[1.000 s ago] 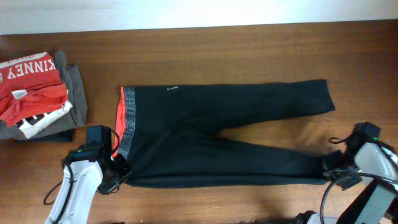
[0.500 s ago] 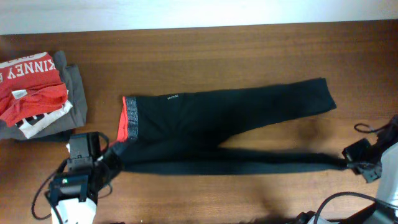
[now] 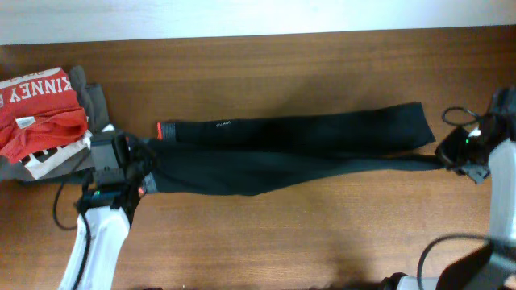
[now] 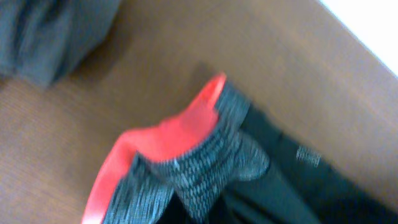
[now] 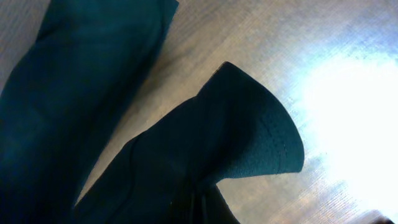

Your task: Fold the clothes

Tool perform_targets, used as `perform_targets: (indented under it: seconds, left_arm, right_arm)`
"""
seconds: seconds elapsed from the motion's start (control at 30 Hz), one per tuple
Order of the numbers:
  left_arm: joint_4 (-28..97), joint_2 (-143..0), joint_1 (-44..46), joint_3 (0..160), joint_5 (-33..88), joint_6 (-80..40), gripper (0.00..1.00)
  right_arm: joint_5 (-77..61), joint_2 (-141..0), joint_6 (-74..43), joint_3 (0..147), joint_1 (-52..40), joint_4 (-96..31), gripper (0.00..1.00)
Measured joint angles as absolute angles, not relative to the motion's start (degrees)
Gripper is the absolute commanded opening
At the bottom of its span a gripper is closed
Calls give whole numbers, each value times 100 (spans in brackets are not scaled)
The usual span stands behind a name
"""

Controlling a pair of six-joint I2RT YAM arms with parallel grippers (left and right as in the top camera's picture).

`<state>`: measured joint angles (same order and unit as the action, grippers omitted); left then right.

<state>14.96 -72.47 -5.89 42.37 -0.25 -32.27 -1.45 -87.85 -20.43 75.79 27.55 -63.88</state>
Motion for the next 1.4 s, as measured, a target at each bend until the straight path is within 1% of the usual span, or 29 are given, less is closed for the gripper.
perform_targets:
  seconds: [0.17, 0.43, 0.57, 0.6, 0.63, 0.67, 0.7, 0.73, 0.77, 0.87, 0.97, 1.03, 1.17, 1.27, 1.33, 1.4]
  left_arm:
    - [351, -8044, -585, 4252, 305, -3227, 0]
    - [-519, -8910, -561, 4254, 611, -3227, 0]
    - [-814, -9015, -510, 4254, 635, -3227, 0]
    - [-897, -9045, -469, 4254, 635, -3227, 8]
    - [-939, -9070, -438, 4254, 633, -3225, 33]
    - [-996, -9109, -390, 4254, 631, -3208, 66]
    - [-1081, -9153, -338, 4254, 628, -3192, 99]
    - [-1162, -9198, -287, 4254, 626, -3192, 99]
    - [-1229, -9233, -248, 4254, 624, -3192, 99]
    - [-1319, -9308, -163, 4254, 626, -3197, 99]
    - [-1205, -9327, -156, 4257, 696, -3192, 99]
    - [-906, -9327, -156, 4268, 753, -3190, 99]
    - [-202, -9327, -156, 4270, 819, -3111, 99]
    - [5, -9330, -156, 4270, 928, -2954, 99]
    - [80, -9330, -156, 4272, 1041, -2882, 99]
    - [180, -9330, -156, 4272, 1146, -2827, 99]
  right_arm:
    - [-145, -9660, -1931, 8281, 2626, -6556, 4]
    - [-137, -10875, -1876, 8980, 2434, -6429, 4]
    - [-134, -11098, -1874, 9002, 2357, -6208, 4]
    - [-134, -11135, -1876, 9002, 2335, -6149, 4]
    - [-121, -11161, -1872, 9002, 2311, -6088, 5]
    - [-110, -11179, -1874, 9004, 2285, -5999, 14]
    - [-106, -11187, -1885, 9004, 2263, -5885, 27]
    - [-99, -11198, -1918, 9006, 2233, -5675, 47]
    - [-97, -11212, -1879, 9019, 2209, -5424, 54]
    - [-93, -11271, -1841, 9054, 2123, -4604, 64]
    - [-99, -11281, -1806, 9056, 2062, -4368, 66]
    - [-99, -11281, -1798, 9056, 2056, -4392, 66]
    - [-95, -11284, -1721, 9056, 2058, -4770, 67]
    - [-84, -11284, -1535, 9056, 2058, -5059, 67]
    - [30, -11284, -1448, 9056, 2058, -5210, 66]
    - [167, -11284, -1406, 9056, 2058, -5253, 62]
